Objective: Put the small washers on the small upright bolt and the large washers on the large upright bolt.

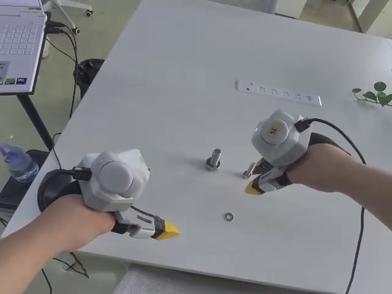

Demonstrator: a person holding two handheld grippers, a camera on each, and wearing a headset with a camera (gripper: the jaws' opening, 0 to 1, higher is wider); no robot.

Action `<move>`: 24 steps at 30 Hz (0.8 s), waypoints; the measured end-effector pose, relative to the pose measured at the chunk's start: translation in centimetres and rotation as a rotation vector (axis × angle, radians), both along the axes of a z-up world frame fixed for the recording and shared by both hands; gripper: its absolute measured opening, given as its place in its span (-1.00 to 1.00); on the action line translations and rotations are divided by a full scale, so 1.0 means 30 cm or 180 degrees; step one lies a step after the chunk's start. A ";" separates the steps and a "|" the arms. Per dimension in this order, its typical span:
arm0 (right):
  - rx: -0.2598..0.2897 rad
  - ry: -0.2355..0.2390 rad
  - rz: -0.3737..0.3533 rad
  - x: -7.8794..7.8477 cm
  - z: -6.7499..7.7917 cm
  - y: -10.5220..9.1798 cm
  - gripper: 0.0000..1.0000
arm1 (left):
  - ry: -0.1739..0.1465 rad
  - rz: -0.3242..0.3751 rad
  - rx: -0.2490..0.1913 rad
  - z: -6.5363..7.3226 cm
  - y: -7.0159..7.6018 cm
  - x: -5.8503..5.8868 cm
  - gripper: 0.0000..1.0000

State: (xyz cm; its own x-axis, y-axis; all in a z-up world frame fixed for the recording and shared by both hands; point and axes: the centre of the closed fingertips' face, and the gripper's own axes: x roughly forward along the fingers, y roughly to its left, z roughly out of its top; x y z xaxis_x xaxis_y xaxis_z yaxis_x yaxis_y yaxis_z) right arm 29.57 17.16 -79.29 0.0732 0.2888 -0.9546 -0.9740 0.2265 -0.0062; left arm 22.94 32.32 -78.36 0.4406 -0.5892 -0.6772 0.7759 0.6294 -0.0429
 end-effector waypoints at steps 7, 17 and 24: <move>0.0001 0.0066 0.0026 -0.052 -0.036 0.002 -0.39 | 0.0042 -0.0008 0.0022 -0.015 0.006 -0.014 0.73; -0.0017 0.0051 0.0094 -0.088 -0.038 0.011 -0.39 | 0.0053 -0.0014 0.0021 -0.021 0.002 -0.013 0.72; 0.0032 0.0123 0.0066 -0.113 -0.066 0.018 -0.36 | 0.0032 0.0009 -0.0003 -0.011 -0.005 -0.002 0.72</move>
